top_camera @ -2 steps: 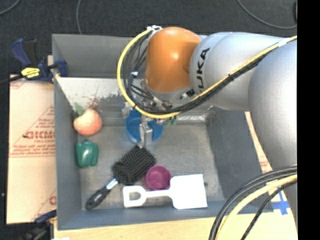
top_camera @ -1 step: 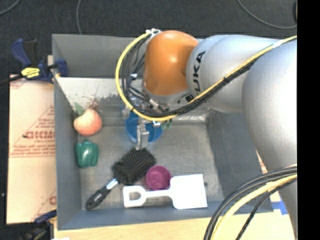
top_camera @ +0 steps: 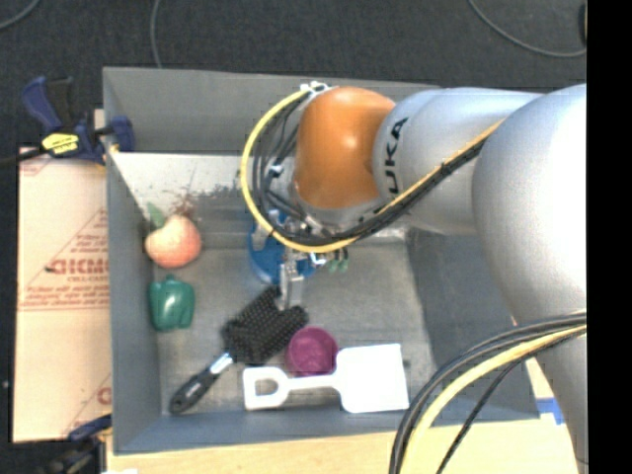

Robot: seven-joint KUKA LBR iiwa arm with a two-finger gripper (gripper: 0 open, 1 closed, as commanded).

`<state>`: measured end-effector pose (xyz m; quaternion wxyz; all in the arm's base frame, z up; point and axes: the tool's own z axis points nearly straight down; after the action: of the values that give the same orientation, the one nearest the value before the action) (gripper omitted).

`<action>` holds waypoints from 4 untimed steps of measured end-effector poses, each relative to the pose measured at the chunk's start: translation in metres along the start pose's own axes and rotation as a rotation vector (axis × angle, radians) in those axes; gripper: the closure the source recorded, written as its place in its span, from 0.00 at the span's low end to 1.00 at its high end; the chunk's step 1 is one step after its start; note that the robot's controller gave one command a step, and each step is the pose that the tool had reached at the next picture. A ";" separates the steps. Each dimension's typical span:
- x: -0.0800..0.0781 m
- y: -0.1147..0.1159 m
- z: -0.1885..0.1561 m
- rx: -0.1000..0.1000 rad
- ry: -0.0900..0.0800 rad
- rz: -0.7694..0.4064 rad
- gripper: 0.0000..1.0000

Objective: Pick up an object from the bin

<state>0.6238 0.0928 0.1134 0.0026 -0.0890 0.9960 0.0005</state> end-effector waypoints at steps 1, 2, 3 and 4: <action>0.001 0.006 0.000 -0.001 -0.006 0.028 0.00; -0.001 -0.034 -0.008 0.001 -0.008 -0.144 0.00; -0.001 -0.017 -0.097 -0.003 -0.005 -0.088 0.00; -0.005 -0.012 -0.119 -0.002 -0.021 -0.082 0.00</action>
Offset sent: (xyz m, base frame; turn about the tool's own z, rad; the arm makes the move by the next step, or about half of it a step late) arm 0.0084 -0.0403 0.0091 -0.1513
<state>0.6304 0.0819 0.2325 0.0129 -0.1299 0.9914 0.0021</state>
